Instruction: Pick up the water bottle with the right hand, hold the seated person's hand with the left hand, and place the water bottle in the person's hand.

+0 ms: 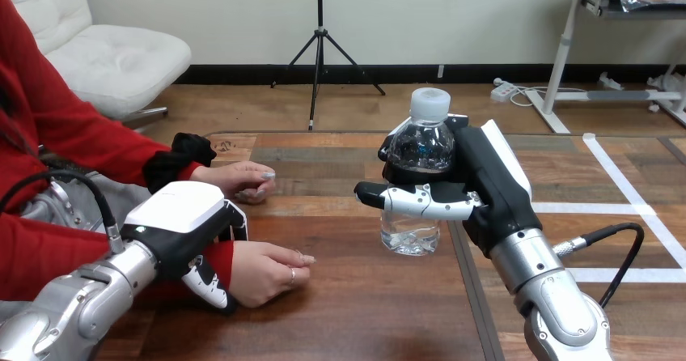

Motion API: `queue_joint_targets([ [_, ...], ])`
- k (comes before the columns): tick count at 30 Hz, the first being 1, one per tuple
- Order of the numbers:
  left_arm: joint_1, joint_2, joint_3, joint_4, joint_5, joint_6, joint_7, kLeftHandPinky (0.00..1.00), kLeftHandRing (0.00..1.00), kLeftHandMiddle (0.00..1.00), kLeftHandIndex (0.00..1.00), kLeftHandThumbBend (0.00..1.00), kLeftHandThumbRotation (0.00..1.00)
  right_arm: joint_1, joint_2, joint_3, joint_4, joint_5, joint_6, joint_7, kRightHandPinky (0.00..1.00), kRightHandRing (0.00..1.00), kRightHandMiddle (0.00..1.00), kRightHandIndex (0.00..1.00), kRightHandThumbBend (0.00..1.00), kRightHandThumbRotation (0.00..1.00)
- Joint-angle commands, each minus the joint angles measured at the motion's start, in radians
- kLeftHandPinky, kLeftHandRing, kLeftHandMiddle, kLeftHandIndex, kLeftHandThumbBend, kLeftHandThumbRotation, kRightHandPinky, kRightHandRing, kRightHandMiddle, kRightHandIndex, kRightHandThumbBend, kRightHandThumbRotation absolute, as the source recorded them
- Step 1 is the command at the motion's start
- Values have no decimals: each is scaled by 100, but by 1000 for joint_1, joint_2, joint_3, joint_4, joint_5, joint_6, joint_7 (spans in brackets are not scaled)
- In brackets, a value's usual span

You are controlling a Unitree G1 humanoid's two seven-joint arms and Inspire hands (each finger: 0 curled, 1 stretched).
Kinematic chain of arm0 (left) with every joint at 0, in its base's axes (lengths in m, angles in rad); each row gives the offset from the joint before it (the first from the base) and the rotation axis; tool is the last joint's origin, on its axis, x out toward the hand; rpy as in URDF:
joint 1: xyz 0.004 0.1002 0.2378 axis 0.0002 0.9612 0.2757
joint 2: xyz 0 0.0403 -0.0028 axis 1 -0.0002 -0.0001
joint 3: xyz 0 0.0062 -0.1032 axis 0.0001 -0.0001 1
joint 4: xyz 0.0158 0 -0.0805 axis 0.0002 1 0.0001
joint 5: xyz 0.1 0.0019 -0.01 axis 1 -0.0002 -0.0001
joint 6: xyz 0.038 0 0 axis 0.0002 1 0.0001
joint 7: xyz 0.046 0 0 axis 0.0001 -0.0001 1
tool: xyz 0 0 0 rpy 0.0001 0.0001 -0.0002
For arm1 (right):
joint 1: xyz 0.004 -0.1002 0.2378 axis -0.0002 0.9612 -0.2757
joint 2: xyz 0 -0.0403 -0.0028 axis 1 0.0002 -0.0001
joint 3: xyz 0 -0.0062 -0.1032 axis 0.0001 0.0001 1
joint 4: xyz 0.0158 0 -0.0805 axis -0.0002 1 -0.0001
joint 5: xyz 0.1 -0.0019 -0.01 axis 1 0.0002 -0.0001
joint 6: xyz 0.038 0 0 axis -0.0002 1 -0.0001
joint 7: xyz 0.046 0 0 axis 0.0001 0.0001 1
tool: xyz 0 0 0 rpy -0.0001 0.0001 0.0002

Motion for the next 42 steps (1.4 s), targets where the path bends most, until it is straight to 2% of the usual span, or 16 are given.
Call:
queue_joint_targets([
  [1, -13, 11, -10, 0, 7, 14, -21, 43, 47, 51, 49, 90, 0, -52, -4, -21, -67, 19, 3, -4, 24, 29, 36, 39, 87, 0],
  [6, -13, 12, -11, -3, 15, 10, -15, 42, 46, 50, 49, 91, 0, -52, -3, -24, -69, 31, 8, 2, 25, 30, 36, 39, 87, 0],
  [9, -12, 10, -2, 2, -2, -13, -6, 40, 44, 48, 48, 92, 0, -53, -5, -24, -71, 28, 11, 0, 25, 30, 36, 39, 87, 0],
  [12, -5, 13, 2, -30, -6, 7, -33, 40, 43, 48, 48, 93, 0, -57, -5, -25, -60, 35, -6, 6, 25, 30, 36, 39, 87, 0],
  [15, -4, 10, 8, -31, -17, -10, -22, 40, 43, 47, 47, 93, 0, -57, -5, -25, -59, 33, -3, 4, 25, 30, 36, 39, 87, 0],
  [30, 42, 11, 51, -156, -85, -19, -59, 41, 41, 45, 46, 94, 0, -69, -1, -19, -32, 18, -28, -6, 24, 29, 35, 39, 88, 0],
  [39, 69, 14, 71, -222, -102, -37, -54, 42, 41, 46, 47, 96, 0, -76, 6, -13, -12, 3, -32, -12, 23, 29, 36, 39, 88, 0],
  [42, 76, 17, 76, -254, -105, -28, -70, 42, 41, 46, 47, 96, 0, -80, 11, -11, 2, -1, -38, -15, 24, 29, 36, 39, 88, 0],
])
